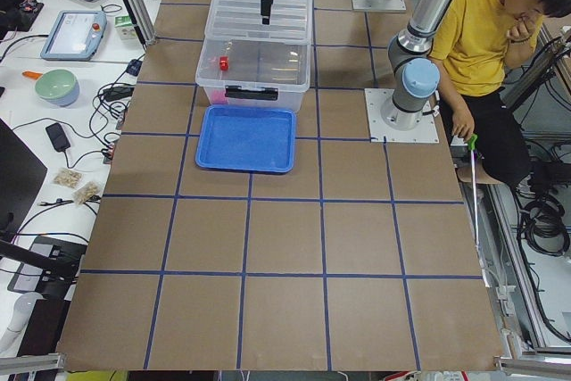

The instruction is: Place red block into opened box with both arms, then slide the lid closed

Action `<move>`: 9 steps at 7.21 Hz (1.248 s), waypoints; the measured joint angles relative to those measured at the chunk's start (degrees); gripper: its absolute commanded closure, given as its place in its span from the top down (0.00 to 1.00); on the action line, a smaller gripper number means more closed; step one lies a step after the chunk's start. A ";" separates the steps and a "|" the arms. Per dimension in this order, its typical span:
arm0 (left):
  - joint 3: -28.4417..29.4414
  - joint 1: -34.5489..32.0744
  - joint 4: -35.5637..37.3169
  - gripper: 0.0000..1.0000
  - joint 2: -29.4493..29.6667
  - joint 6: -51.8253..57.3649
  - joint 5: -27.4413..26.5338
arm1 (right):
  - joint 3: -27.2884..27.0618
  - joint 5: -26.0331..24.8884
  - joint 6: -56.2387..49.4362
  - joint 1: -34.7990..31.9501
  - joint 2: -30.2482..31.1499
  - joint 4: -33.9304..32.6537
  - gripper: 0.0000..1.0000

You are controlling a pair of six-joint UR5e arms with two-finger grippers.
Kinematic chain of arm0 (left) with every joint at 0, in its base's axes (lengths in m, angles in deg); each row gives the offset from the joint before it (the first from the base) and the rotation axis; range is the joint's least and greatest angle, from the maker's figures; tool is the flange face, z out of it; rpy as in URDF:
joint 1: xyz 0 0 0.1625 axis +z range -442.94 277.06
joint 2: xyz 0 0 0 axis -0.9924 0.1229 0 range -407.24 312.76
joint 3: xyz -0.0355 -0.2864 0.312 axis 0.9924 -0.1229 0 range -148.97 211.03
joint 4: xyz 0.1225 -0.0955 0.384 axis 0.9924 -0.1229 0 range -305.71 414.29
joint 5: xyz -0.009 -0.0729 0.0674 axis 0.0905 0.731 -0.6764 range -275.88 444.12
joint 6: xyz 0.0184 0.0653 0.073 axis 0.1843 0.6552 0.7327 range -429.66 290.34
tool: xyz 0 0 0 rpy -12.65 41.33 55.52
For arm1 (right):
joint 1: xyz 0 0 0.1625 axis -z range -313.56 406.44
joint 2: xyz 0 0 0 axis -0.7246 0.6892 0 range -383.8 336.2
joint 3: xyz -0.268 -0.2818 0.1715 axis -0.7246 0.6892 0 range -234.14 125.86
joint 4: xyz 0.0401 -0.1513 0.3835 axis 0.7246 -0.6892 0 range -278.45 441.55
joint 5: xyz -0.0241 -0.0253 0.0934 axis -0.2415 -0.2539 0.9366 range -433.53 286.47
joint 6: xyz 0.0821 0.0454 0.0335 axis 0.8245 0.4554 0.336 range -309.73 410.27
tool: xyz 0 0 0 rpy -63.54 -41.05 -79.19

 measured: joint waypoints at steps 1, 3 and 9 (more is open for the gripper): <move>0.00 0.00 0.00 1.00 0.00 0.00 0.00 | -0.01 0.05 0.51 -0.56 -0.12 0.00 1.00; 0.00 0.00 0.00 1.00 0.01 0.00 0.06 | -0.01 0.10 1.99 -3.18 -0.27 -0.59 1.00; -0.08 0.00 0.00 1.00 0.09 0.00 0.17 | -0.01 0.18 13.55 -13.53 -0.43 -1.28 1.00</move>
